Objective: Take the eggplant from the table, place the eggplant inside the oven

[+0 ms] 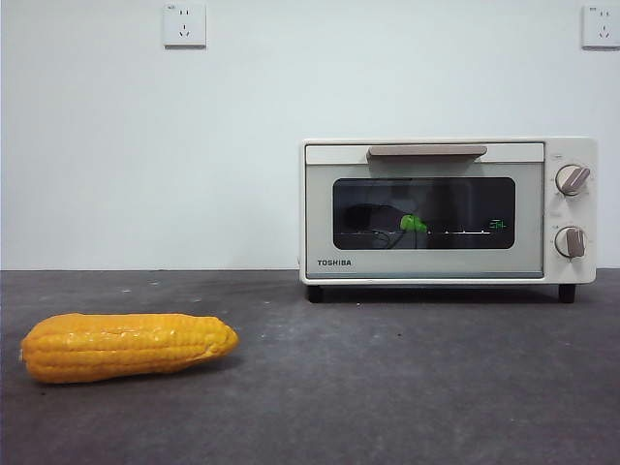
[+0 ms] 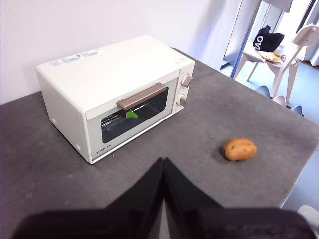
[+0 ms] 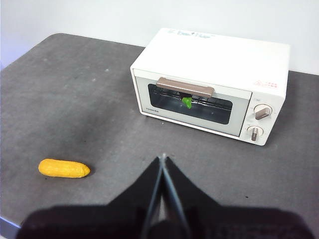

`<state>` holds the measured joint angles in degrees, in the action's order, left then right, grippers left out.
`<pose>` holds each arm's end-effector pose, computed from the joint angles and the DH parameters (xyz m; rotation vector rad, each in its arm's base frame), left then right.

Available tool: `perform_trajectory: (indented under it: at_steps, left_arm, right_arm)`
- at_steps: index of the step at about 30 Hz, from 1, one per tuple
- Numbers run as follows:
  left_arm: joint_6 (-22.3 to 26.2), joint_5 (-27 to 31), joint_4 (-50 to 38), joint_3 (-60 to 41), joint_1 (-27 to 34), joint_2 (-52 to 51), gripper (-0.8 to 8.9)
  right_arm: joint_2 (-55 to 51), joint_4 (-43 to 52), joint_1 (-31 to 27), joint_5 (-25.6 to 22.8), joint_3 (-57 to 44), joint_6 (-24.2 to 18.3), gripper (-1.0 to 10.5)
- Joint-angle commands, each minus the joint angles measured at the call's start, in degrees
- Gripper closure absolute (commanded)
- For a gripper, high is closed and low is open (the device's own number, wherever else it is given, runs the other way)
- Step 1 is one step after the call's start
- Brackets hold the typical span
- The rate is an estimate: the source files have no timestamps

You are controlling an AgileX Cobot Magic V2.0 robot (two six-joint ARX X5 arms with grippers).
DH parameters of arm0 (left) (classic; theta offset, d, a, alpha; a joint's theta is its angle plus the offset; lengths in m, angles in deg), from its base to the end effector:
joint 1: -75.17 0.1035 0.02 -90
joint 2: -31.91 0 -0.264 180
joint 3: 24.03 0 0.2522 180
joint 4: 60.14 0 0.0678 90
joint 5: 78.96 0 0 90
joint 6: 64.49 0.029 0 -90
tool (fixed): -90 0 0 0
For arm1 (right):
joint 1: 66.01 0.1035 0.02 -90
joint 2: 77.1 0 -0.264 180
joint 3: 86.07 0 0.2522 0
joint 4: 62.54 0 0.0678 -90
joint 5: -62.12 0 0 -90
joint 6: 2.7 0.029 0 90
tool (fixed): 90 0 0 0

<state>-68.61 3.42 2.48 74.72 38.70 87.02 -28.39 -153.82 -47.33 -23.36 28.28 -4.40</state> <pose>0.1126 -0.0880 0.4627 0.0168 0.3559 -0.7498 0.0343 0.0140 0.4898 -0.0843 0.4412 0.4048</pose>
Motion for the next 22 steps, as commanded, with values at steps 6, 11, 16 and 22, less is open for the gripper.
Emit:
perform_trajectory:
  at_steps: [6,11,16,22]
  left_arm:
    - [-0.4,0.2,-0.2,0.1,-0.2,-0.1,8.18]
    - [-0.4,0.2,-0.3,0.1,-0.2,0.2,8.18]
    - [-0.4,0.2,-0.3,0.1,-0.2,0.2,8.18]
    - [-0.1,0.2,-0.3,0.1,-0.2,0.7,8.18]
  right_arm:
    - [2.2,-1.5,0.1,-0.1,0.0,0.6,9.6]
    - [4.3,-1.5,0.1,-0.1,0.0,0.6,9.6]
    - [7.3,-1.5,0.1,-0.1,0.0,0.6,9.5]
    - [12.0,-1.5,0.1,-0.1,0.0,0.6,9.5]
